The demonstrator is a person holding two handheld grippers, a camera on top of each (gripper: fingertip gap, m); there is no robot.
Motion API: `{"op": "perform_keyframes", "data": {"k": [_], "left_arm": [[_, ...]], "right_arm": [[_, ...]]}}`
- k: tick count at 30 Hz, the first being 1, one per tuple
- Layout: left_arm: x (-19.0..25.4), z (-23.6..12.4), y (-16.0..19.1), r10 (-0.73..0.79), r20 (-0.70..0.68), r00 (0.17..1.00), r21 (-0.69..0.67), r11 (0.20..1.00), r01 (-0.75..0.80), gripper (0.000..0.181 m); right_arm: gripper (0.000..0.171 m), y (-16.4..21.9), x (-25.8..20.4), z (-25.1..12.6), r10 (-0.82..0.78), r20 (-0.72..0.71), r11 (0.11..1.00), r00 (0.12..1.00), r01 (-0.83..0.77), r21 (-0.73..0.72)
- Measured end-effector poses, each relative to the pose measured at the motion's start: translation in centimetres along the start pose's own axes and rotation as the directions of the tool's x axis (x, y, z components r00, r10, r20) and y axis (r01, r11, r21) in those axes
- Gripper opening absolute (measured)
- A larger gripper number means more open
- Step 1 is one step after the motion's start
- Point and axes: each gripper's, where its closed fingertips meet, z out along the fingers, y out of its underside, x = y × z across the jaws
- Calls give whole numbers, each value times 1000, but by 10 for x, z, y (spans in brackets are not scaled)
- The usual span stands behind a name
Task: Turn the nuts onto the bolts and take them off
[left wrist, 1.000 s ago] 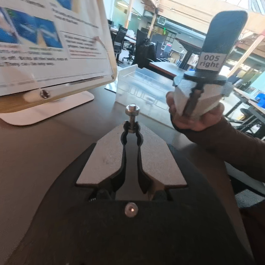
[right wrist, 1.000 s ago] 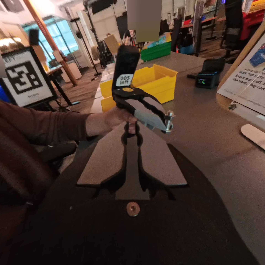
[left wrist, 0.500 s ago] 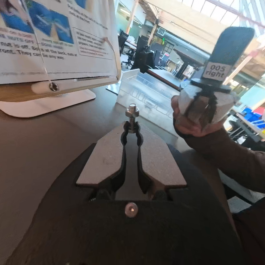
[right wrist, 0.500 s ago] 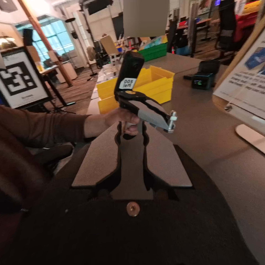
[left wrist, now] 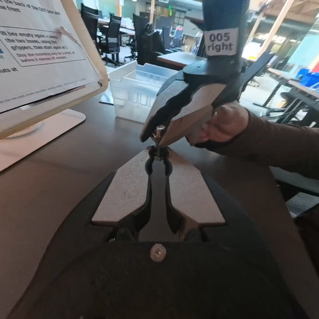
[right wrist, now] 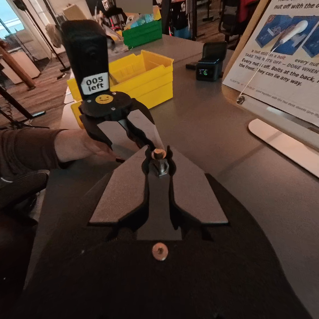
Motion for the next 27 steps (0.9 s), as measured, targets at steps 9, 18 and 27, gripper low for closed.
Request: {"op": "perform_keyframes", "data": {"k": [9, 18, 27], "left_arm": [[-21, -10, -4, -17, 82, 997, 36, 999, 14, 2], [-36, -4, 23, 42, 175, 984, -120, 993, -21, 0], [-22, 7, 35, 122, 145, 982, -198, 976, -92, 0]], "right_arm": [[15, -45, -7, -41, -124, -224, 985, 967, 148, 94], [15, -86, 33, -211, -112, -586, 990, 802, 144, 8], [15, 119, 163, -266, -26, -795, 870, 606, -377, -316]]}}
